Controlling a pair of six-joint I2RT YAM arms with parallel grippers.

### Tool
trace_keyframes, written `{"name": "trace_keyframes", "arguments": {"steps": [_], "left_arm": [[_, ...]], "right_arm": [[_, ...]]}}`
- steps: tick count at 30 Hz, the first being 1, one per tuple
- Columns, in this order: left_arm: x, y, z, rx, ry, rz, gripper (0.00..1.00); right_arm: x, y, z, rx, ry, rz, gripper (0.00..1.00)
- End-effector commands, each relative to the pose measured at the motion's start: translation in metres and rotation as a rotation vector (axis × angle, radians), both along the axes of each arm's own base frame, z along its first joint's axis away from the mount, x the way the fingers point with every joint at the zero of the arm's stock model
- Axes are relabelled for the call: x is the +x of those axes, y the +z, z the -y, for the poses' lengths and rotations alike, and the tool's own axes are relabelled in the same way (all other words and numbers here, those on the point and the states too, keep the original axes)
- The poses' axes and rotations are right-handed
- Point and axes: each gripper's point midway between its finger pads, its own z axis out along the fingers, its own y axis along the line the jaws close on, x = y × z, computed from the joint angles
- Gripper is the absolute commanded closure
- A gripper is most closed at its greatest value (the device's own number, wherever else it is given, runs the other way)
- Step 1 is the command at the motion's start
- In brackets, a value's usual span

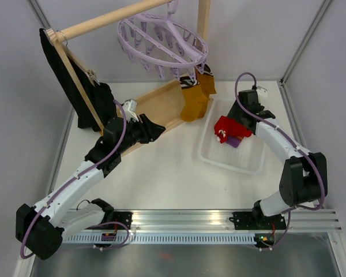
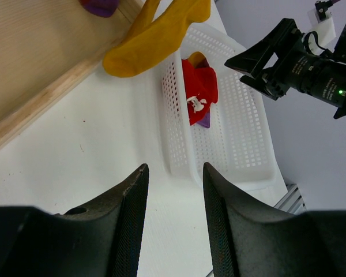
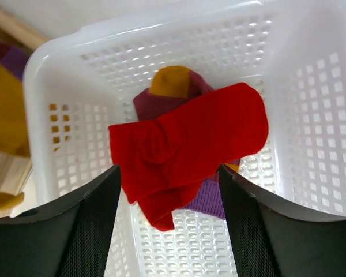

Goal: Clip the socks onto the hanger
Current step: Pick up the sock from the bin.

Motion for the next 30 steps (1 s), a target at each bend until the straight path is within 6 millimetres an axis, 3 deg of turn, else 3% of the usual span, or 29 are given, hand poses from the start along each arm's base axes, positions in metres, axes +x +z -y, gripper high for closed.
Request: {"name": "trace_keyframes", "arguments": {"steps": [1, 4, 6, 10, 20, 30], "left_arm": [[0.003, 0.021, -0.002, 0.01, 0.005, 0.065, 0.51], [0.003, 0.021, -0.001, 0.011, 0.002, 0.063, 0.51], [0.003, 0.022, -0.002, 0.011, 0.003, 0.063, 0.51], [0.002, 0.022, -0.002, 0.014, 0.001, 0.06, 0.51], [-0.004, 0.019, -0.001, 0.026, -0.025, 0.046, 0.51], [-0.007, 0.018, 0.003, 0.014, -0.048, 0.034, 0.51]], "right_arm": [[0.003, 0.028, -0.026, -0.004, 0.166, 0.09, 0.29], [0.002, 0.034, -0.041, -0.054, 0.227, 0.096, 0.4], [0.003, 0.028, -0.053, -0.162, 0.3, 0.061, 0.41], [0.006, 0.014, -0.063, -0.185, 0.337, 0.028, 0.41], [0.021, -0.014, -0.065, -0.227, 0.343, -0.053, 0.53], [0.024, -0.03, -0.064, -0.247, 0.351, -0.111, 0.58]]}}
